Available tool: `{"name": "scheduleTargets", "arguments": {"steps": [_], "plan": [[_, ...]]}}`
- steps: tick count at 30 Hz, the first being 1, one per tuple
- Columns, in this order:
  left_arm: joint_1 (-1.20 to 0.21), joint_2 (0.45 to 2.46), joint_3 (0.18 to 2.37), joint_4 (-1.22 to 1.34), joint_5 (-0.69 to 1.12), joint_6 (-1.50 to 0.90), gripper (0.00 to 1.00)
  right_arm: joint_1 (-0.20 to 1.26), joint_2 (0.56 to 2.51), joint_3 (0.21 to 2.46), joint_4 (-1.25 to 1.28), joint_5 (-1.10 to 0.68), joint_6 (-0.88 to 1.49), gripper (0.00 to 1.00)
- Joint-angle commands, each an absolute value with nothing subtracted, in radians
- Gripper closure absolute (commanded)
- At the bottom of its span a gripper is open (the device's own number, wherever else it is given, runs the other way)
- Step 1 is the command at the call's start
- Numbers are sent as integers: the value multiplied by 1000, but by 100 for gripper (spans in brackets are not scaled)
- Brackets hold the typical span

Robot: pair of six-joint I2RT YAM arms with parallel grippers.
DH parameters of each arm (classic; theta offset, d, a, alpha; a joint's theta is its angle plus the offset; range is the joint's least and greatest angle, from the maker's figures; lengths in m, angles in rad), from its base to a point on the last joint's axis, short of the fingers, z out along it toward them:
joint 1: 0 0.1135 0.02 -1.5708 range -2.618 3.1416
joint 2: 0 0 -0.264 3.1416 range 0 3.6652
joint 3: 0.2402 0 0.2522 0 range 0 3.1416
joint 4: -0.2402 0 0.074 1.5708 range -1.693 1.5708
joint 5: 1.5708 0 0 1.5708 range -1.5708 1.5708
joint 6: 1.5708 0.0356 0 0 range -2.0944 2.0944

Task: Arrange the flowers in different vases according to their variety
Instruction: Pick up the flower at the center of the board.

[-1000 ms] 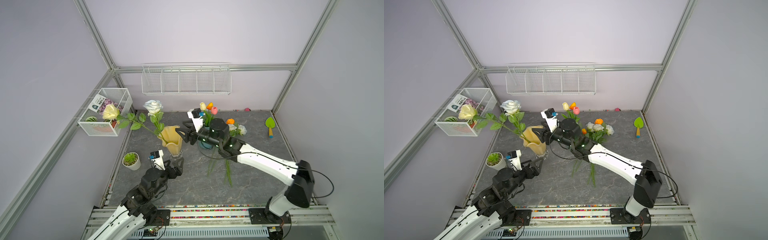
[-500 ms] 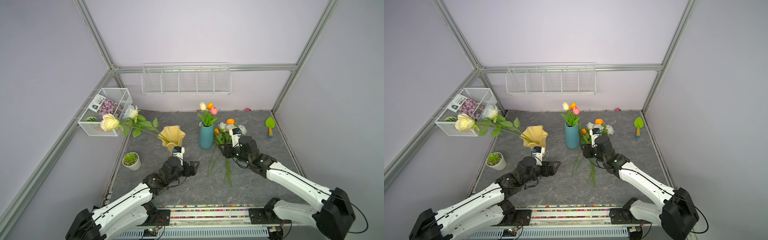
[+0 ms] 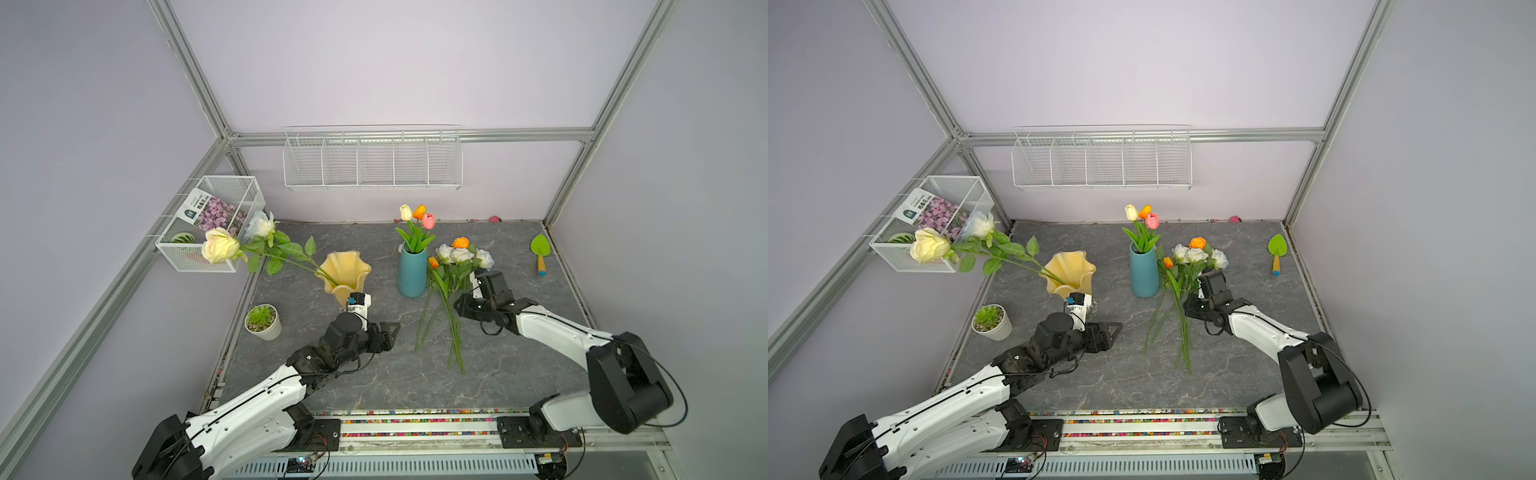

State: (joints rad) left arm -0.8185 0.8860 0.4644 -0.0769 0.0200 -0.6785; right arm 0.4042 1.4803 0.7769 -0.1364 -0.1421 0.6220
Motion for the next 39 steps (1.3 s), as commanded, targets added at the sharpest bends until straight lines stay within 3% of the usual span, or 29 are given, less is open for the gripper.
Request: {"name": "scheduleTargets", "arguments": {"steps": [1,7,17,22,24,33,39], "plan": [[-823,846,479,-120,10,-672,14,398,1535,827,-140,-163,625,63],[-822,786,465,-170,1,-679,6,394,1629,871,-139,-144,623,65],[-823,654,416,-223,-18,-724,0,391,1721,895,-111,-154,640,79],[-823,585,371,-241,-55,-750,0,386,1686,883,-103,-131,649,94],[-822,561,353,-243,-70,-762,0,386,1640,859,-81,-129,649,100],[-823,467,280,-231,-110,-793,0,394,1287,740,-36,-52,604,100],[-824,425,257,-236,-121,-798,0,486,1017,670,111,-6,481,100]]}}
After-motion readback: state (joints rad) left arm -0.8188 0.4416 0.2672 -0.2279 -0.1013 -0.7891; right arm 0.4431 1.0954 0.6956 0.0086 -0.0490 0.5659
